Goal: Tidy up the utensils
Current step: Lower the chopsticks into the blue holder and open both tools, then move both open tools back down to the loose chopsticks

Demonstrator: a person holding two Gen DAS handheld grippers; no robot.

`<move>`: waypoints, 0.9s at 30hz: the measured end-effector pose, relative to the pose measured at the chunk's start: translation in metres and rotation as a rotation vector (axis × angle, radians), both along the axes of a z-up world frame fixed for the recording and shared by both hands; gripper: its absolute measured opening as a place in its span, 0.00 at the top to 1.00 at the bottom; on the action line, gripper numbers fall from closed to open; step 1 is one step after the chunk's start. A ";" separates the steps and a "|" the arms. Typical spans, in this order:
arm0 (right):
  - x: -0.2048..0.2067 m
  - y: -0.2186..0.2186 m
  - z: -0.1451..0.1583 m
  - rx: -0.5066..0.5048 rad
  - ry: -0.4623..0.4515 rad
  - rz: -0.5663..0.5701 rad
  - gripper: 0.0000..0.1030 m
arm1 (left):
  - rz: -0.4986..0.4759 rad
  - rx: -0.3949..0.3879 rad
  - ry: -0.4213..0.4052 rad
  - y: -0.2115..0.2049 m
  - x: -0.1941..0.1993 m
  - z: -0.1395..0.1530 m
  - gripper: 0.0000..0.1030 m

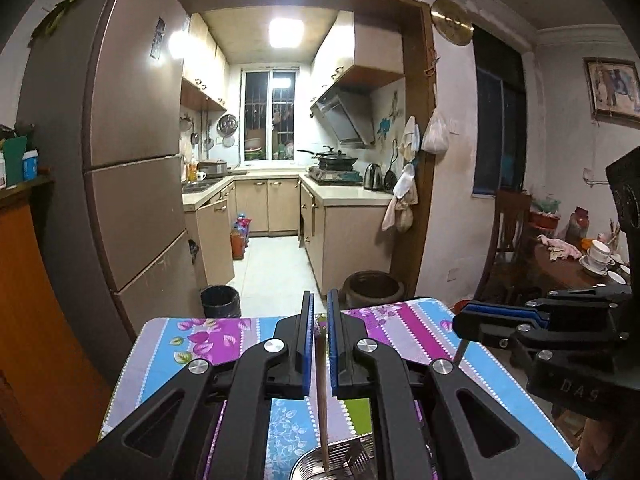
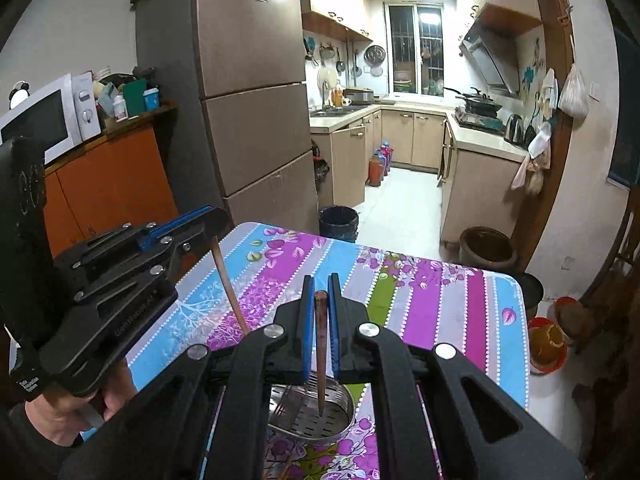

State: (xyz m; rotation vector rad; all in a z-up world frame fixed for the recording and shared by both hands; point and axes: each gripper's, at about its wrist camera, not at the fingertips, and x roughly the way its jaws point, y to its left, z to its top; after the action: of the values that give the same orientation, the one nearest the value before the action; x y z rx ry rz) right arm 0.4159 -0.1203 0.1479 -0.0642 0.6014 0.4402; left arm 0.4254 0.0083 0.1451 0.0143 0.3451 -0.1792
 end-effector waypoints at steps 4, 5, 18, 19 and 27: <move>0.002 -0.004 -0.001 0.007 -0.004 -0.011 0.93 | 0.016 -0.002 0.007 0.003 0.004 -0.005 0.81; 0.001 -0.006 0.001 0.010 -0.012 -0.016 0.92 | 0.024 0.000 0.002 0.003 0.005 -0.004 0.74; -0.049 -0.041 0.021 0.023 -0.172 -0.073 0.54 | 0.055 0.042 -0.065 0.014 -0.049 0.003 0.40; -0.064 -0.044 0.027 0.024 -0.212 -0.071 0.52 | 0.053 0.046 -0.084 0.015 -0.060 0.005 0.37; -0.185 -0.058 0.038 0.067 -0.425 -0.047 0.28 | 0.023 0.054 -0.256 0.037 -0.195 0.012 0.20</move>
State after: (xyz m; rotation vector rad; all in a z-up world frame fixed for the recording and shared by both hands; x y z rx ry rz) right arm 0.2313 -0.1782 0.1864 -0.0771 0.1697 0.3855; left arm 0.2300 0.0453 0.1575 0.0855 0.0950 -0.1431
